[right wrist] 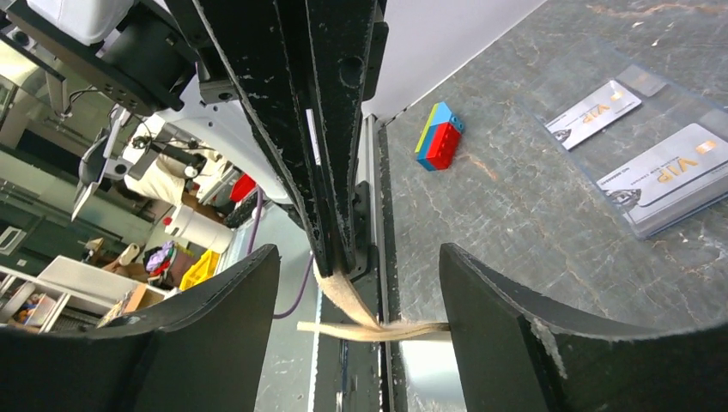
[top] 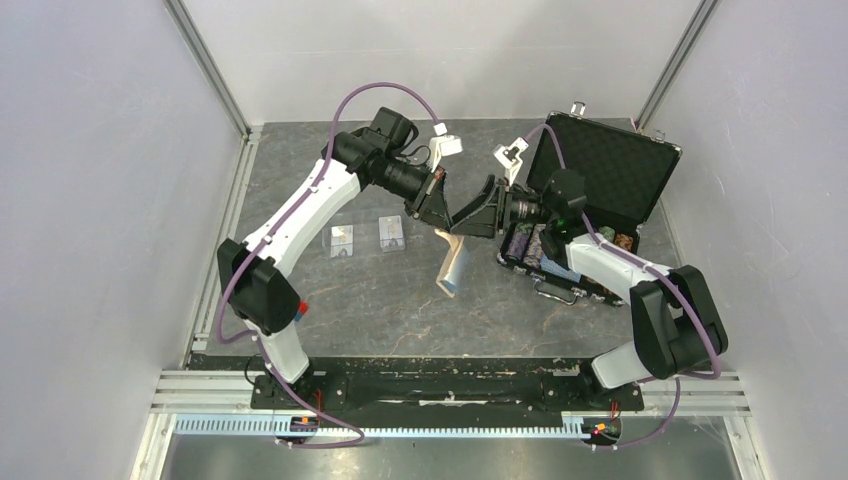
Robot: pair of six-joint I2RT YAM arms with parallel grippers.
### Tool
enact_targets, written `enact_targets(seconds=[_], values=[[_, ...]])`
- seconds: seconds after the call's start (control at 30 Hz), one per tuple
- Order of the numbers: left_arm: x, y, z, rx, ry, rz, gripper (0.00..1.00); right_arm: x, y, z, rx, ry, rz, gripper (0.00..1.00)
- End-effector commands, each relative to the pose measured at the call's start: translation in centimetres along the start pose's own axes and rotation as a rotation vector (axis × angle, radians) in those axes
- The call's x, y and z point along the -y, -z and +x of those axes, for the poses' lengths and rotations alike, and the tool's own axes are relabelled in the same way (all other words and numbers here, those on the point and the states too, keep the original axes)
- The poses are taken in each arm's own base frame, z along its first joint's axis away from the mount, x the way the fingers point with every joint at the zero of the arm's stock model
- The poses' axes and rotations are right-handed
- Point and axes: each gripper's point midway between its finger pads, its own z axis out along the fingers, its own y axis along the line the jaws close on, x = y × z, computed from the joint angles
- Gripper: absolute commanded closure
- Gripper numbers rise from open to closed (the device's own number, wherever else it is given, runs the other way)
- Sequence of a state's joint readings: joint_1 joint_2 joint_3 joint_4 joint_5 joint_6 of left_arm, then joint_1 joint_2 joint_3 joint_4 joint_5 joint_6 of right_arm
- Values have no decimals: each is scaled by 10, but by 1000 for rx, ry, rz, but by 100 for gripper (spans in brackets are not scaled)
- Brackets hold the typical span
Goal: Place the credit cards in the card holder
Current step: Open the card holder.
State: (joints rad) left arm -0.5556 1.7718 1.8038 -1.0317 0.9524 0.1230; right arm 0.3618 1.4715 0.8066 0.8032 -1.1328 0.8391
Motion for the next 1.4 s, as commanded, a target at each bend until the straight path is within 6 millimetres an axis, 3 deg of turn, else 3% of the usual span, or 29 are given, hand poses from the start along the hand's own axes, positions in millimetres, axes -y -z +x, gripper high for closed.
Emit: enact_targets(seconds=[0.0, 0.23, 0.47, 0.63, 0.87, 1.1, 1.23, 1.37], values=[[22, 15, -8, 44, -85, 16, 98, -11, 3, 6, -48, 43, -40, 30], [20, 18, -7, 46, -93, -17, 98, 17, 13, 32, -213, 80, 105, 29], [16, 15, -8, 47, -80, -17, 98, 2, -1, 47, -254, 85, 78, 32], [10, 13, -10, 60, -72, -39, 98, -2, 1, 52, -253, 79, 87, 40], [3, 9, -9, 58, -45, -49, 98, -8, 1, 46, -235, 102, 103, 24], [0, 5, -13, 68, -27, -42, 98, 11, -1, 60, -278, 123, 225, 23], [3, 5, -17, 86, -26, -29, 98, 21, -1, 67, -307, 141, 273, 28], [5, 3, -20, 102, -28, -13, 98, 27, -3, 67, -314, 149, 293, 40]])
